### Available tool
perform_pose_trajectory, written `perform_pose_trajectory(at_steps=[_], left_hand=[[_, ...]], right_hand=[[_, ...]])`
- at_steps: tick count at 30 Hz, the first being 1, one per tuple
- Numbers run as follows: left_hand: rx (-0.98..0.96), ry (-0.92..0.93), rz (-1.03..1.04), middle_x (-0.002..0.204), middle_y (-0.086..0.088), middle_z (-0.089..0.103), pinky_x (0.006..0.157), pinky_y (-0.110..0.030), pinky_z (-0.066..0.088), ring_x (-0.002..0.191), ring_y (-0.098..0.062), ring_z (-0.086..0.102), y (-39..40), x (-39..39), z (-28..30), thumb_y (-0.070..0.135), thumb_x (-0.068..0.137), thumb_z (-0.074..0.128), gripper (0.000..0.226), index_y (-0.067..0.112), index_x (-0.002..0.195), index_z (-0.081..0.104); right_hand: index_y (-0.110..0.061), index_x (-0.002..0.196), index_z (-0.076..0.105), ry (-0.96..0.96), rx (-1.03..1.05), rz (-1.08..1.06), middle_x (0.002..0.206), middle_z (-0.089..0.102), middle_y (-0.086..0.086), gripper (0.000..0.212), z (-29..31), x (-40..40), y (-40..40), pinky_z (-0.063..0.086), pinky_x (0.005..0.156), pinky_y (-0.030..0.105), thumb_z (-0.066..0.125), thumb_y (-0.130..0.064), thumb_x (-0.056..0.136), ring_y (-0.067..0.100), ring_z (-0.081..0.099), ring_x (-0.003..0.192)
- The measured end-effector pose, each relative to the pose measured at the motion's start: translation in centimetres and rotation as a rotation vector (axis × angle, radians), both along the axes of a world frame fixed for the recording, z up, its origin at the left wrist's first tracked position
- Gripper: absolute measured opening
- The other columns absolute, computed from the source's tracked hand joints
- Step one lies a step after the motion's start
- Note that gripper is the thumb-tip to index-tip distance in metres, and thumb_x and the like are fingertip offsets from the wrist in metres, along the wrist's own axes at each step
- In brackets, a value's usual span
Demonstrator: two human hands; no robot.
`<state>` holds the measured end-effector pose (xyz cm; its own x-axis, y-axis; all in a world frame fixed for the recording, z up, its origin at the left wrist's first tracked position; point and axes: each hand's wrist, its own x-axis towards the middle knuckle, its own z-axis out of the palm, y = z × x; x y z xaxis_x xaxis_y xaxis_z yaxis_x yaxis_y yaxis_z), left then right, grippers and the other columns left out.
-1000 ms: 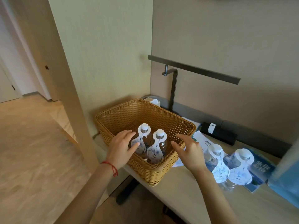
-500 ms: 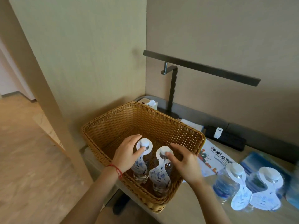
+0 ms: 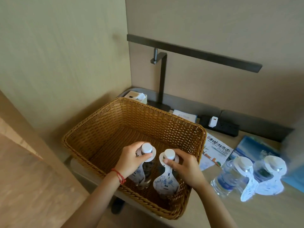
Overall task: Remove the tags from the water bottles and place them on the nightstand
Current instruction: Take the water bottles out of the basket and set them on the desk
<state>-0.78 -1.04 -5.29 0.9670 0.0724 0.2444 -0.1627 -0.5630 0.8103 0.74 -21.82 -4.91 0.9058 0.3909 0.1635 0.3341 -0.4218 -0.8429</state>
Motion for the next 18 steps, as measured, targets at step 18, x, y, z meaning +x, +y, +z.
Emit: perform_pose_trajectory(at_steps=[18], left_hand=[[-0.024, -0.138, 0.118, 0.081, 0.008, 0.071, 0.064, -0.007, 0.047, 0.069, 0.0, 0.064, -0.1, 0.5, 0.3, 0.019, 0.065, 0.08, 0.031, 0.014, 0.094, 0.072]], right_hand=[[-0.042, 0.09, 0.061, -0.012, 0.181, -0.037, 0.094, 0.065, -0.023, 0.02, 0.6, 1.0, 1.2, 0.046, 0.075, 0.008, 0.066, -0.042, 0.071, -0.008, 0.06, 0.09]])
